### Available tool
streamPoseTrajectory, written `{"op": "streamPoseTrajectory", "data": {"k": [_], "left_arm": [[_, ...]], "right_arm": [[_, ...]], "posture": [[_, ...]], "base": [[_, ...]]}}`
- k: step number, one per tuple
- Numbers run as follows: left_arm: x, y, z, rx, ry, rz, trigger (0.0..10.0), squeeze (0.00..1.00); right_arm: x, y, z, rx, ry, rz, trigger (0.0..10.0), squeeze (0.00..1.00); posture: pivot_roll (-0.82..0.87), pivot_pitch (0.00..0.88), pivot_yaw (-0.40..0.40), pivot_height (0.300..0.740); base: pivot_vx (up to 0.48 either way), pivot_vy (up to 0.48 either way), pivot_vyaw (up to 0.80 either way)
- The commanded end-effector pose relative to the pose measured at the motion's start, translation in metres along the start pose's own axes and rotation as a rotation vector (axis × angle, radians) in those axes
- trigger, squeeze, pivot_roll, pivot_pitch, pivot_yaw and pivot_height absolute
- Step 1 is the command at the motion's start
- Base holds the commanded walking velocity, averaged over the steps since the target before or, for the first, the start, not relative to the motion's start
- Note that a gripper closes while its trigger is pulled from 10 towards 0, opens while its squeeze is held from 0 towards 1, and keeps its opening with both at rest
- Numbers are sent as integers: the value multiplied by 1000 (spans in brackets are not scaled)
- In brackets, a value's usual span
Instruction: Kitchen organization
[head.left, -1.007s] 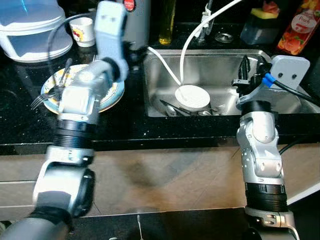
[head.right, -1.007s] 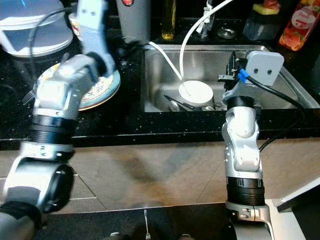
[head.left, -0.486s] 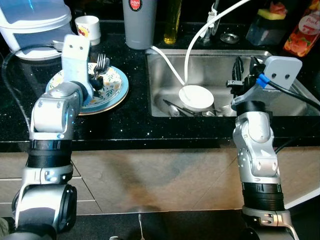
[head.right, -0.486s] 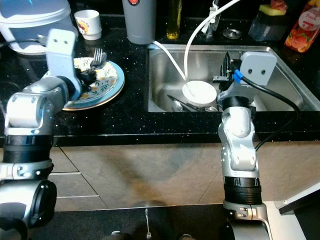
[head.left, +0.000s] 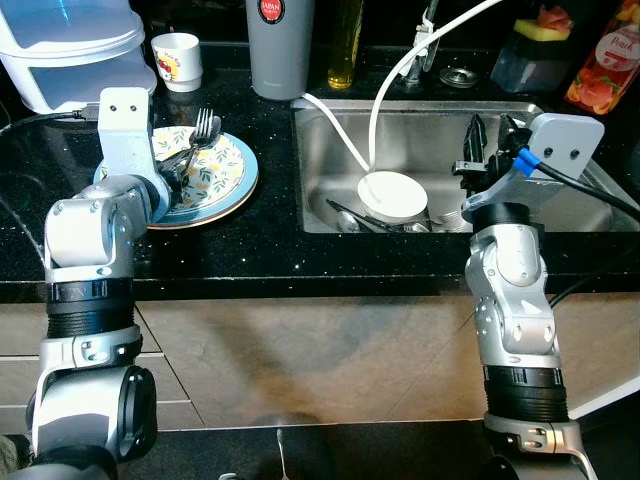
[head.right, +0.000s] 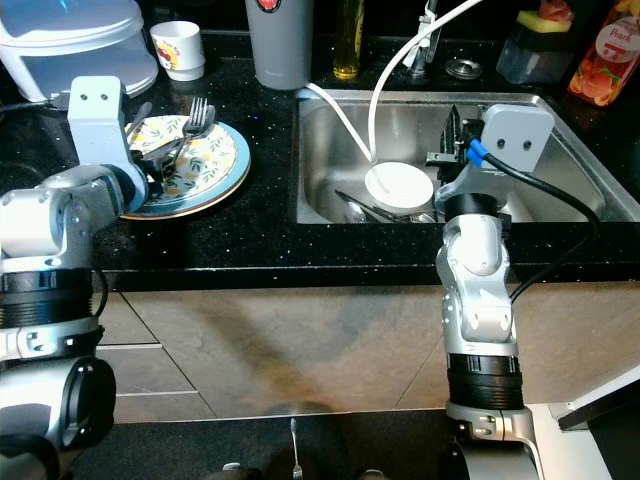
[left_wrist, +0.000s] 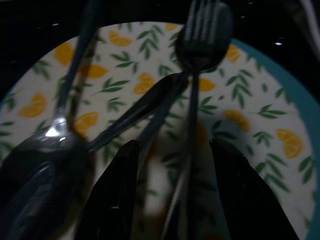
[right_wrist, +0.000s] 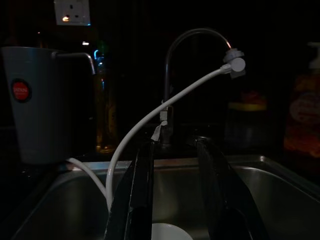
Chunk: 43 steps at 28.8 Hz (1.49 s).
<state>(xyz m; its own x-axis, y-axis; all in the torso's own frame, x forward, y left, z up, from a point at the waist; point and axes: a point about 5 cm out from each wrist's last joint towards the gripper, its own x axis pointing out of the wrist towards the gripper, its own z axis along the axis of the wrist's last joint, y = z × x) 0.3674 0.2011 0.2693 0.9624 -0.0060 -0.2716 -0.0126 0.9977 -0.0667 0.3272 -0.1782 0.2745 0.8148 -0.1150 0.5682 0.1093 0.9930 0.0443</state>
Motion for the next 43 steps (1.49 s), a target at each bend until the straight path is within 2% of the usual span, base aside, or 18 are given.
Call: {"op": "streamPoseTrajectory", "data": {"k": [1, 2, 3, 4, 5, 14, 17, 19, 20, 22, 23, 28, 30, 34, 35, 36, 37, 43], "left_arm": [[9, -5, -8, 15, 39, -29, 9137, 0], [9, -5, -8, 15, 39, -29, 9137, 0], [13, -7, -10, 40, 45, -34, 3922, 0], [13, -7, -10, 40, 45, -34, 3922, 0], [18, -9, -14, 67, 64, -39, 0, 0], [27, 4, -38, 88, 124, 46, 0, 0], [20, -1, -9, 107, -81, 23, 0, 0], [7, -17, 22, 173, -329, -73, 0, 0], [0, -26, 32, 152, -394, -141, 902, 0], [-5, -33, 39, 132, -432, -187, 902, 0], [-9, -38, 42, 130, -455, -223, 10000, 0], [-11, -67, 44, 193, -445, -389, 10000, 0], [2, -95, 32, 227, -309, -521, 10000, 0], [8, -108, 25, 245, -255, -567, 10000, 0], [15, -125, 17, 277, -225, -616, 10000, 0], [19, -144, 9, 302, -195, -680, 10000, 616], [22, -160, 0, 325, -170, -718, 10000, 1000], [21, -187, -16, 344, -152, -818, 10000, 1000]], "right_arm": [[0, -1, 1, 6, -6, -3, 10000, 0], [0, -1, 1, 6, -6, -3, 10000, 0], [0, -1, 1, 6, -6, -2, 10000, 0], [0, -1, 1, 6, -6, -2, 10000, 0], [0, -1, 1, 5, -7, -2, 10000, 0], [0, -4, 3, -4, -7, -8, 10000, 0], [1, -3, 3, 0, -5, -6, 10000, 0], [2, -2, 3, 3, -7, -3, 10000, 0], [2, -2, 3, 4, -7, -2, 10000, 0], [2, -2, 3, 5, -8, -2, 10000, 0], [2, -2, 3, 5, -8, -2, 10000, 0], [2, -2, 3, 4, -9, -4, 10000, 0], [2, -4, 4, -1, -11, -10, 10000, 0], [2, -5, 4, -4, -13, -14, 10000, 0], [3, -6, 5, -8, -16, -19, 10000, 0], [4, -7, 6, -13, -21, -24, 10000, 0], [4, -9, 7, -17, -25, -30, 10000, 0], [2, -12, 9, -26, -32, -45, 10000, 0]], "posture": [[123, 111, -7, 740], [123, 111, -7, 740], [119, 111, -6, 740], [119, 111, -6, 740], [119, 111, -6, 740], [104, 117, -12, 740], [107, 117, -16, 740], [106, 116, -18, 740], [106, 116, -18, 740], [106, 116, -18, 740], [106, 116, -18, 740], [104, 118, -14, 740], [96, 113, -11, 740], [96, 113, -11, 740], [82, 103, -3, 740], [72, 98, 4, 740], [66, 95, 7, 740], [48, 90, 18, 740]], "base": [[0, 0, 0], [0, 0, 0], [0, 0, 0], [0, 0, 0], [0, 0, 0], [0, 0, 0], [0, 0, 0], [0, 0, 0], [0, 0, 0], [0, 0, 0], [0, 0, 0], [0, 0, 0], [0, 0, 0], [0, 0, 0], [0, 0, 0], [0, 0, 0], [0, 0, 0], [0, 0, 0]]}}
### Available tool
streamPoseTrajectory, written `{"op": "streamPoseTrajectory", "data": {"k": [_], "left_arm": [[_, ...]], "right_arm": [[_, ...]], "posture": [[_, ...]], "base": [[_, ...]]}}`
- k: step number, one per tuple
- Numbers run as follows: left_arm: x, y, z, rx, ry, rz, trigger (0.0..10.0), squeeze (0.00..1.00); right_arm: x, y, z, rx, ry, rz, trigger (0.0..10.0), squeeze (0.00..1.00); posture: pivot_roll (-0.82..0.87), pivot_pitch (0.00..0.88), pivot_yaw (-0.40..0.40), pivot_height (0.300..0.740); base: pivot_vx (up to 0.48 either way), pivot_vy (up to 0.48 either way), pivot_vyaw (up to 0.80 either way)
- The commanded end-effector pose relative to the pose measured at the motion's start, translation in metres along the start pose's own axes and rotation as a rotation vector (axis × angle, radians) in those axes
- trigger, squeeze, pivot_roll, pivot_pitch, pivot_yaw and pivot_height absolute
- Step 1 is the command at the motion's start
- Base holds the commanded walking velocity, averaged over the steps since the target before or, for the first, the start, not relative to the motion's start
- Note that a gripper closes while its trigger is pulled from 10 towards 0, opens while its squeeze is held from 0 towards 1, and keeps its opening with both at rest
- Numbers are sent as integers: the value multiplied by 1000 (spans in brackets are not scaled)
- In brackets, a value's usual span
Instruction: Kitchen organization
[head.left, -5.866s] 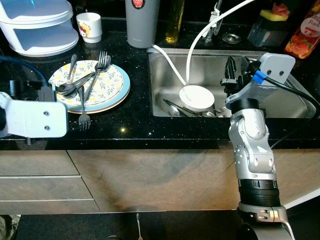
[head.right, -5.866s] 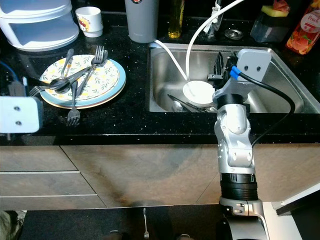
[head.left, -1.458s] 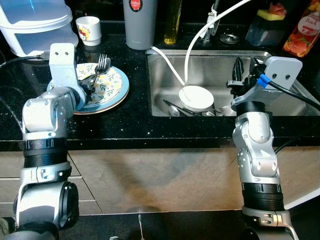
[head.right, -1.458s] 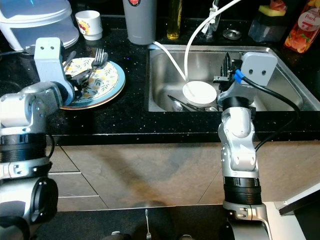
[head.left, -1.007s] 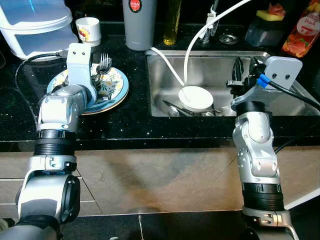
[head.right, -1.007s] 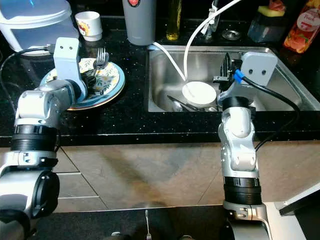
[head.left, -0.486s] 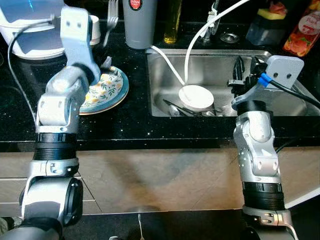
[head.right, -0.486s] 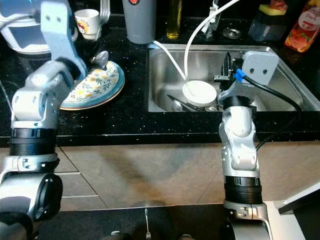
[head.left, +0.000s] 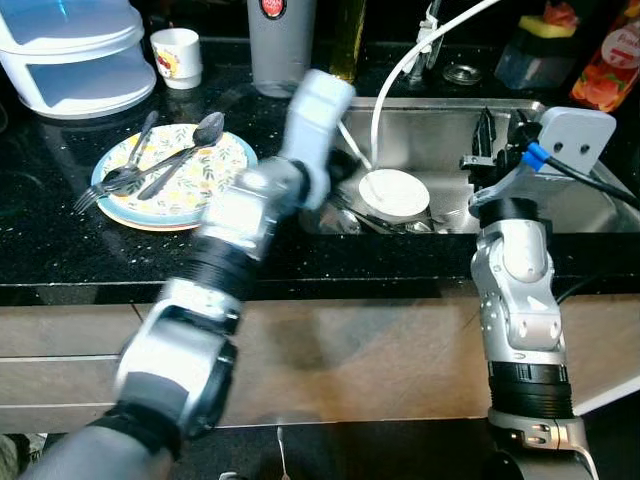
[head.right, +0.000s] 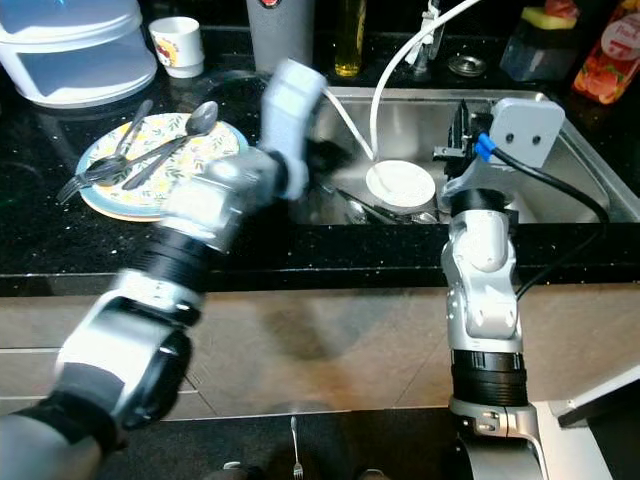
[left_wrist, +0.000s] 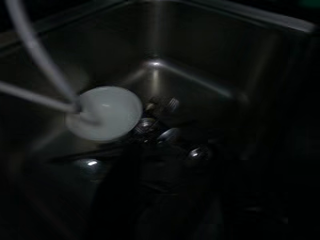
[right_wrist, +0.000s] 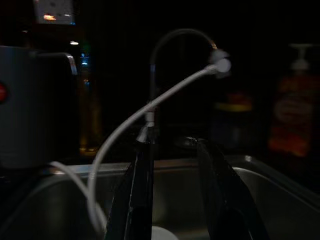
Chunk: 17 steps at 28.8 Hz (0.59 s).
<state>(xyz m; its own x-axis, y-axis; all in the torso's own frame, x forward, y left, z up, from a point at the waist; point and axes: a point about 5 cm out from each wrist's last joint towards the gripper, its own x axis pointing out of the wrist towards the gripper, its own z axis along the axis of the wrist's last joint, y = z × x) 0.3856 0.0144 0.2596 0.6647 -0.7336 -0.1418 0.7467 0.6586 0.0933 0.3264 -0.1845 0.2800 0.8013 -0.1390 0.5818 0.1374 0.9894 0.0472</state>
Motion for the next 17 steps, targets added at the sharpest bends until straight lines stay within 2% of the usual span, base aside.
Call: {"op": "streamPoseTrajectory", "data": {"k": [1, 2, 3, 5, 6, 9, 10, 11, 12, 14, 15, 16, 17], "left_arm": [[-4, 0, 11, 18, -67, -19, 10000, 1000], [-7, 2, 18, 15, -106, -30, 10000, 361], [-13, 6, 28, 25, -155, -26, 10000, 0], [-25, 19, 39, 52, -189, 26, 10000, 0], [-25, 19, 39, 52, -189, 26, 10000, 0], [-54, 50, 48, 84, -199, 163, 10000, 0], [-54, 50, 48, 84, -199, 163, 10000, 0], [-80, 69, 48, 118, -177, 251, 10000, 0], [-80, 69, 48, 118, -177, 251, 10000, 0], [-105, 85, 40, 124, -119, 336, 10000, 0], [-105, 85, 40, 124, -119, 336, 10000, 0], [-117, 92, 34, 116, -80, 381, 10000, 0], [-136, 104, 22, 97, -9, 445, 10000, 0]], "right_arm": [[-2, -6, 4, -13, -15, -20, 10000, 0], [-2, -6, 4, -13, -16, -20, 10000, 0], [-2, -6, 5, -10, -17, -17, 10000, 0], [-2, -4, 5, 3, -17, 20, 10000, 0], [-2, -4, 5, 3, -17, 20, 10000, 0], [-3, 10, 5, 74, 2, 181, 10000, 0], [-3, 10, 5, 74, 2, 181, 10000, 0], [-10, 26, 5, 121, 32, 381, 10000, 0], [-10, 26, 5, 121, 32, 381, 10000, 0], [-22, 45, 7, 201, 76, 604, 10000, 0], [-22, 45, 7, 201, 76, 604, 10000, 0], [-28, 54, 8, 202, 95, 705, 10000, 0], [-38, 69, 7, 204, 115, 861, 10000, 0]], "posture": [[48, 90, 18, 740], [48, 90, 18, 740], [54, 91, 16, 740], [54, 91, 16, 740], [54, 91, 16, 740], [82, 93, 9, 740], [82, 93, 9, 740], [101, 92, 4, 740], [101, 92, 4, 740], [111, 90, -1, 740], [111, 90, -1, 740], [121, 89, -6, 740], [130, 85, -15, 740]], "base": [[0, 0, 0], [0, 0, 0], [0, 0, 0], [0, 0, 0], [0, 0, 0], [0, 0, 0], [0, 0, 0], [0, 0, 0], [0, 0, 0], [0, 0, 0], [0, 0, 0], [0, 0, 0], [0, 0, 0]]}}
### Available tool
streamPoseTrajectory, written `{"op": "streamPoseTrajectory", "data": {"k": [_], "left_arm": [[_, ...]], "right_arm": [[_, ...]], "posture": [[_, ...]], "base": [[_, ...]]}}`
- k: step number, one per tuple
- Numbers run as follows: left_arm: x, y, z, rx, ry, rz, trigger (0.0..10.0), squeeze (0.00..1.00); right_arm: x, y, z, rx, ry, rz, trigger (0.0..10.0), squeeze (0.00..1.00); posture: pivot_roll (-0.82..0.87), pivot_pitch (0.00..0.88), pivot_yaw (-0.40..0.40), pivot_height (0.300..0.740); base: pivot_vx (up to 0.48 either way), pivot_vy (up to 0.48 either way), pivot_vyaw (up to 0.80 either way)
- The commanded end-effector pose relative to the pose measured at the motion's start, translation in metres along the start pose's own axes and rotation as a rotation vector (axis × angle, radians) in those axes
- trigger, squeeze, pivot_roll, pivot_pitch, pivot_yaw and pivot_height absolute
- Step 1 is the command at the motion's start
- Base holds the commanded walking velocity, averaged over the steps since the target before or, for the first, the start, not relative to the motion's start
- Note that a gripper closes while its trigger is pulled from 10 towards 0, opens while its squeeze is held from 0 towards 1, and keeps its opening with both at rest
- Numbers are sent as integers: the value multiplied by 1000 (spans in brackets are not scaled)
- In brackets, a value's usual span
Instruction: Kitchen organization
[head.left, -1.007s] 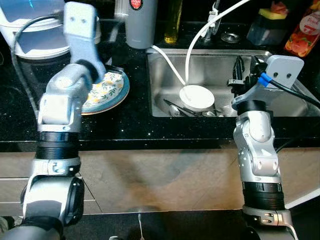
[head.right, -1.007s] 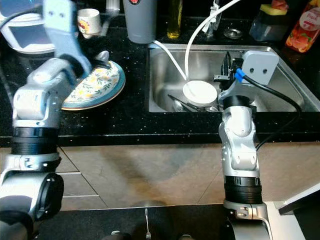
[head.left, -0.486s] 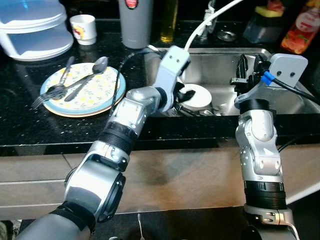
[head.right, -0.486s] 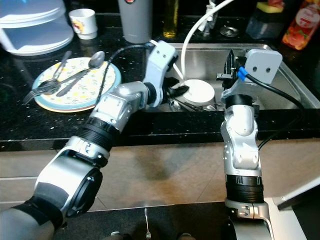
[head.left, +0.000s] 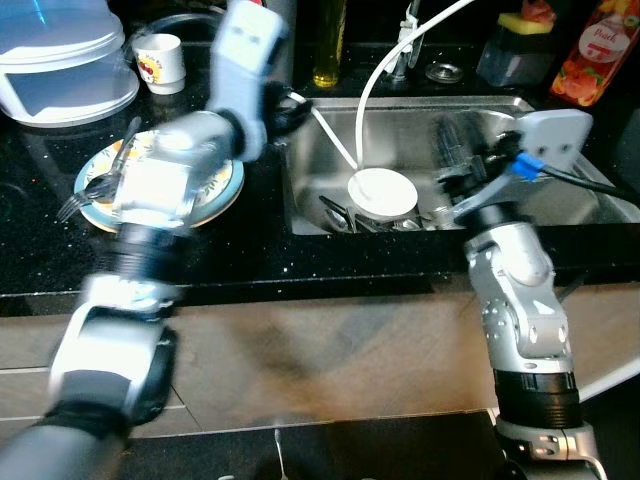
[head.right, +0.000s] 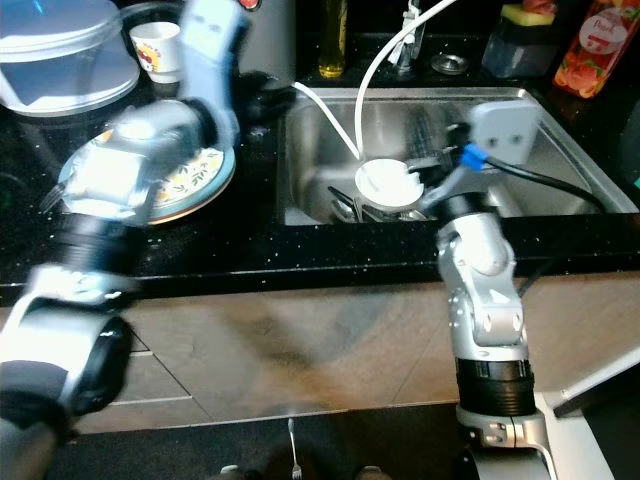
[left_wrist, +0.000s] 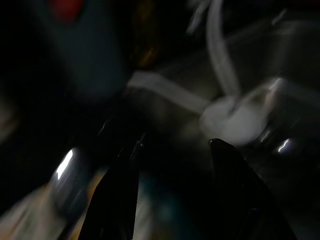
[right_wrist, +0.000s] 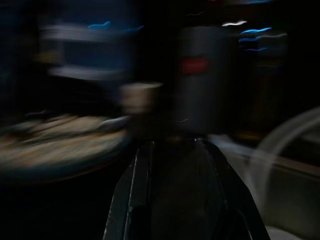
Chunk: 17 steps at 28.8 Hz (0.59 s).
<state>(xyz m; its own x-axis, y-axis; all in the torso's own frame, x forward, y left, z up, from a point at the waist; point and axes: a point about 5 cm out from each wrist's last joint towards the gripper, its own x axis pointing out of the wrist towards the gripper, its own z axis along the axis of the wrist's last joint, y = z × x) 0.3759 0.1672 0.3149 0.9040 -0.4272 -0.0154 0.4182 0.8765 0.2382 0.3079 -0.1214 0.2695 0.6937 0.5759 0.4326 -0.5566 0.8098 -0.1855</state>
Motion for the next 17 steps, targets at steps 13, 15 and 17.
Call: {"op": "streamPoseTrajectory", "data": {"k": [13, 15, 17], "left_arm": [[-3, 43, -67, -85, 351, 147, 10000, 0], [-3, 43, -67, -84, 354, 150, 10000, 0], [-2, 47, -65, -70, 353, 162, 10000, 0]], "right_arm": [[24, 29, 7, 85, 14, 364, 10000, 0], [24, 29, 7, 83, 16, 367, 10000, 0], [24, 29, 8, 85, 11, 384, 10000, 0]], "posture": [[116, 95, -25, 740], [116, 95, -25, 740], [114, 98, -26, 740]], "base": [[0, 0, 0], [0, 0, 0], [0, 0, 0]]}}
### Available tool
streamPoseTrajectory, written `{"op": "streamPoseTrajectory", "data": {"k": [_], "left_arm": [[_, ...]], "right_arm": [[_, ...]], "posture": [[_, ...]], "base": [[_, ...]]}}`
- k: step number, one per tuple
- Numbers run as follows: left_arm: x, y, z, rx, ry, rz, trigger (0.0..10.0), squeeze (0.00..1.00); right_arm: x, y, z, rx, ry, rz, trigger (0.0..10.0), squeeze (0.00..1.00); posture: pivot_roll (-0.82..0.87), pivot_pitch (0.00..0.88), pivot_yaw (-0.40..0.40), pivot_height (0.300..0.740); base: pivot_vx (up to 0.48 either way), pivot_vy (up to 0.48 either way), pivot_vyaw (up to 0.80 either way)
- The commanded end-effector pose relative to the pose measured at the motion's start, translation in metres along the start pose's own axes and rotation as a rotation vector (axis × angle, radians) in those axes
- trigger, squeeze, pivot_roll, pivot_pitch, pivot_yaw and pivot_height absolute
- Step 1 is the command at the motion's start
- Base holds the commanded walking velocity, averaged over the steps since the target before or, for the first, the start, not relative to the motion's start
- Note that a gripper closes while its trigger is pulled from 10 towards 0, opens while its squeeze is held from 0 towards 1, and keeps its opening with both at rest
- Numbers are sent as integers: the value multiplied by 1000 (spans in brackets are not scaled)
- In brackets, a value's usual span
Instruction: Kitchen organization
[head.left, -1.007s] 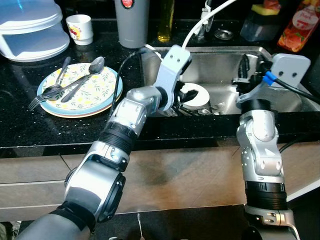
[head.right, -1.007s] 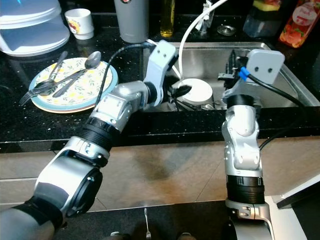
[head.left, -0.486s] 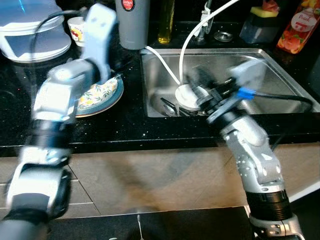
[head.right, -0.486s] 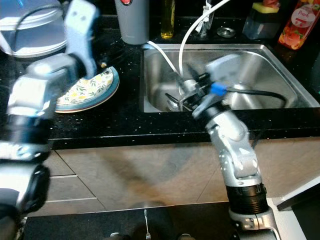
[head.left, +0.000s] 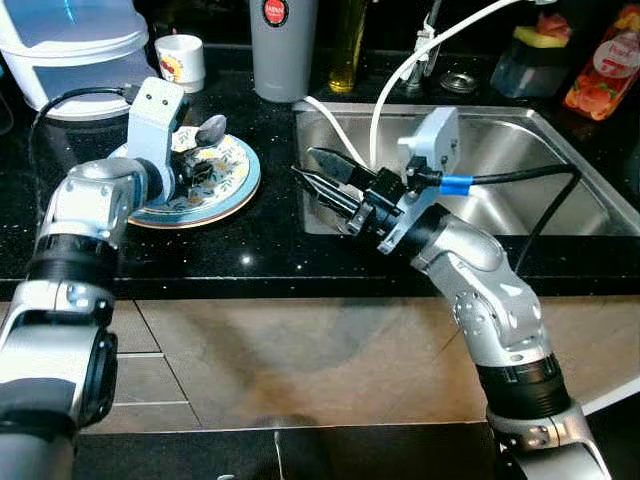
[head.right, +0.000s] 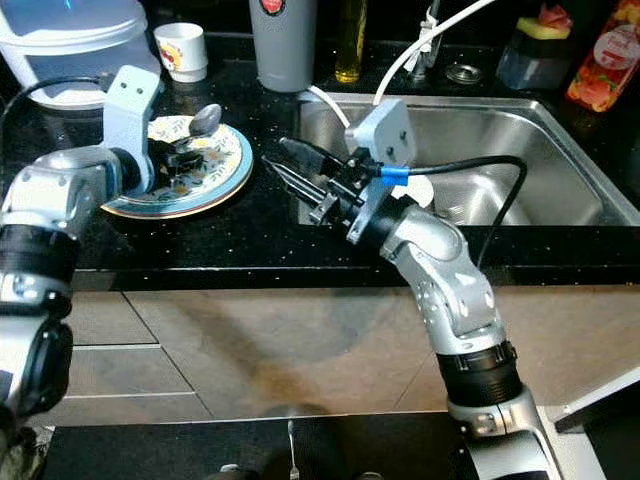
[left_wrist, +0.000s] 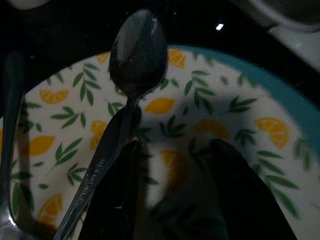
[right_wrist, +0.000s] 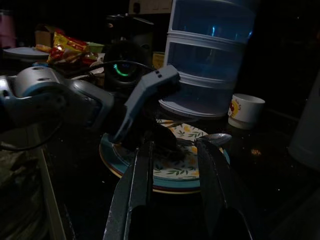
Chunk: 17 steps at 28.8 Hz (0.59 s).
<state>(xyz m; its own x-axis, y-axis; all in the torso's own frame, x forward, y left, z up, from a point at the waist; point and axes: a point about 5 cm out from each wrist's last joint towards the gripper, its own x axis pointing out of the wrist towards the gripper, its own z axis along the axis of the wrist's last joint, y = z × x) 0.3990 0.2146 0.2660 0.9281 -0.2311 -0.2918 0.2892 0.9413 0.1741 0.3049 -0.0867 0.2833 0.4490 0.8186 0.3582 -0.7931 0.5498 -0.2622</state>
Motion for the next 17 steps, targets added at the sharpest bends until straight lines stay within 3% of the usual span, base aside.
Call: {"op": "streamPoseTrajectory", "data": {"k": [1, 5, 11, 17], "left_arm": [[-1, 8, -5, 15, 36, 33, 10000, 0], [-2, 10, 5, 44, 10, 34, 10000, 0], [-14, 19, 35, 141, -88, 69, 10000, 0], [-17, 34, 30, 115, -61, 56, 10000, 0]], "right_arm": [[0, 2, -2, 16, 16, 28, 10000, 0], [0, 2, 0, 18, 6, 41, 10000, 0], [-2, 3, 2, 21, 4, 48, 10000, 0], [-1, 3, 1, 27, 2, 52, 10000, 0]], "posture": [[114, 98, -26, 740], [113, 107, -25, 740], [108, 124, -31, 740], [112, 127, -31, 740]], "base": [[0, 0, 0], [0, 0, 0], [0, 0, 0], [0, 0, 0]]}}
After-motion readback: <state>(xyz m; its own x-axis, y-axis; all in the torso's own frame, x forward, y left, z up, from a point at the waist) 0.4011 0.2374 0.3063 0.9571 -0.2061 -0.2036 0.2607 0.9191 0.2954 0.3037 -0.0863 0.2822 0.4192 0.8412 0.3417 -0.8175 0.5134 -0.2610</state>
